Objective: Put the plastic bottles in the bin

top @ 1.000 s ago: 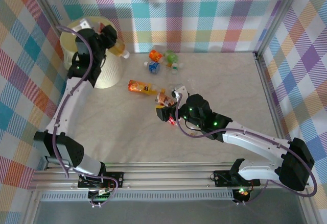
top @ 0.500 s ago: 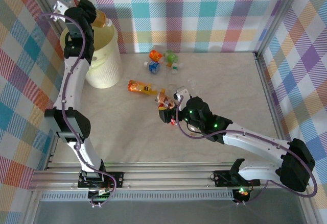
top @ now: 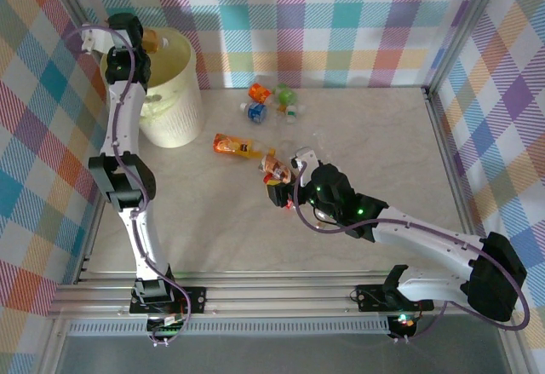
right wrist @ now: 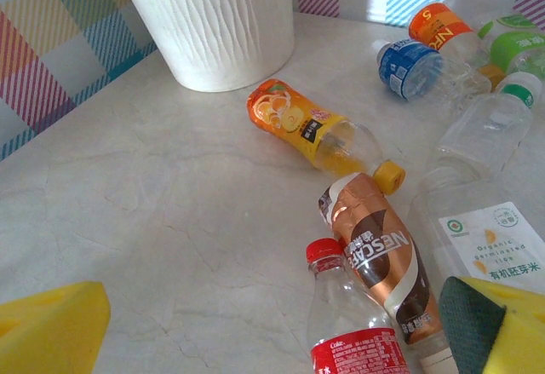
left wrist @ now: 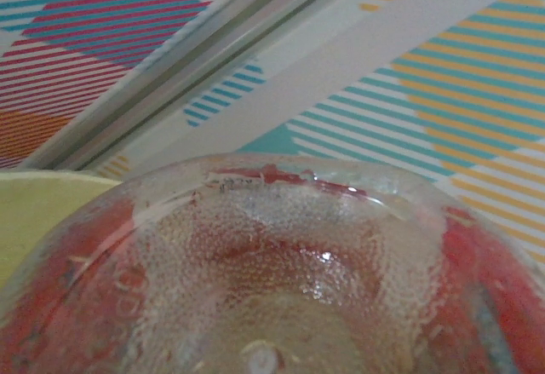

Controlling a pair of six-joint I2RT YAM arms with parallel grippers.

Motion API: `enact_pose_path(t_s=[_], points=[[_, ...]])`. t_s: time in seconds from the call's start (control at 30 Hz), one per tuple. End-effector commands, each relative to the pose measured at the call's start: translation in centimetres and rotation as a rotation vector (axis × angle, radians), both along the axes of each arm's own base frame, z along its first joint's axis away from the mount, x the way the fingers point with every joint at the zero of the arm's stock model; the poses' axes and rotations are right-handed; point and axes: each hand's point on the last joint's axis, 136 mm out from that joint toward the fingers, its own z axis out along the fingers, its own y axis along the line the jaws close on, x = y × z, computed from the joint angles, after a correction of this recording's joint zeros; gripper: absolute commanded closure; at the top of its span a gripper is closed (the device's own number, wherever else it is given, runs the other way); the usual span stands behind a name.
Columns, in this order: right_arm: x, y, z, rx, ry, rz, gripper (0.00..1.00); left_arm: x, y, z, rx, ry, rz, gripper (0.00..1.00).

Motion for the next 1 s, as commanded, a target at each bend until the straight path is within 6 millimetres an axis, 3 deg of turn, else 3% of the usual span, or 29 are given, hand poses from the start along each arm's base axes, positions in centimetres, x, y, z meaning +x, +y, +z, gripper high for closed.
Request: enact_pose_path(t_s=[0.0,0.17,0.27,0.57,0.97], points=[[0.3,0.0,0.6,-0.008,-0.032,-0.009,0.00,-0.3,1.6,0.0,-0.025,-0.006,0.070,0.33],[0.4,-0.3,0.4,-0.028,-0.035,-0.017,0.00,0.4,3.0,-2.0,-0.088,0.022,0.082,0.22],[0.6,-0.3,0.2,-0.030,-0.038,-0.029,0.00,0.6,2.6,-1.5,-0.080,0.019,0.050,0.15],[1.0,0.4,-0.7,-0.047,-0.015,-0.024,0.00,-1.2,2.6,-1.3,-0.128,0.046,0.079,0.00],[0.9,-1.0,-1.4,-0.056,0.027,-0.083,0.00,-2.6,0.5,0.7,-0.177,0.038,-0.015,0.00]])
